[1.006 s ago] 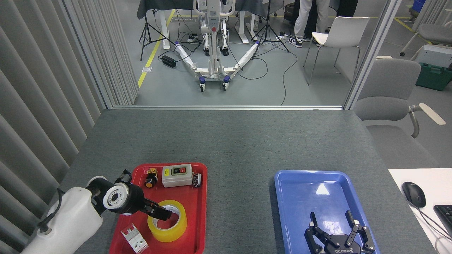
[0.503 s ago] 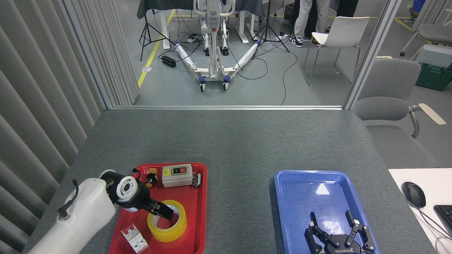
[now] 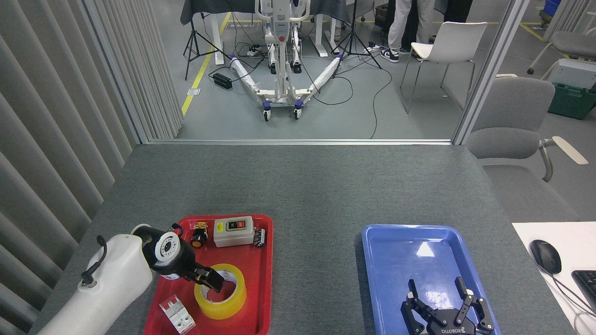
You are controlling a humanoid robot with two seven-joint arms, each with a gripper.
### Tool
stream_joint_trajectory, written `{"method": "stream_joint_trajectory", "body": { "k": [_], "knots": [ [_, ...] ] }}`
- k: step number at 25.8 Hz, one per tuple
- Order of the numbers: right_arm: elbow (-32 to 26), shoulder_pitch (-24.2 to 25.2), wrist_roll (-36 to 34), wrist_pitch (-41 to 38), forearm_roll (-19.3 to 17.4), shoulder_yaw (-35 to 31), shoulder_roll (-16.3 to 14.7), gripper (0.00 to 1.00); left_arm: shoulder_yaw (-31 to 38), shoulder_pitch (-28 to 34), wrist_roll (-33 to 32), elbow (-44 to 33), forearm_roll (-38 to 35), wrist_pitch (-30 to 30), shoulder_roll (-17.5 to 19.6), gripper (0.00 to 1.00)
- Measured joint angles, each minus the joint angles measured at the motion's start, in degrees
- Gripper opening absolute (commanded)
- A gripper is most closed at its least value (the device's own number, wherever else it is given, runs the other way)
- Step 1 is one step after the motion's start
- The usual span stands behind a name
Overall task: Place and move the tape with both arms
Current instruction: 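Lower the left gripper into the tape roll's hole and grip it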
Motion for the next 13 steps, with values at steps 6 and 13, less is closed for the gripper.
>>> {"method": "stream_joint_trajectory", "body": {
  "k": [6,13],
  "knots": [
    [0.00,0.00,-0.01,0.08,0.28,0.00,0.07,1.00,0.07,-0.13,0.12,1.89,-5.18,0.56,-1.07,0.57],
    [0.00,0.06,-0.01,0.09,0.41,0.00,0.13,1.00,0.36,0.21,-0.33,0.88,-5.48,-0.08,-2.05,0.00]
  ]
}}
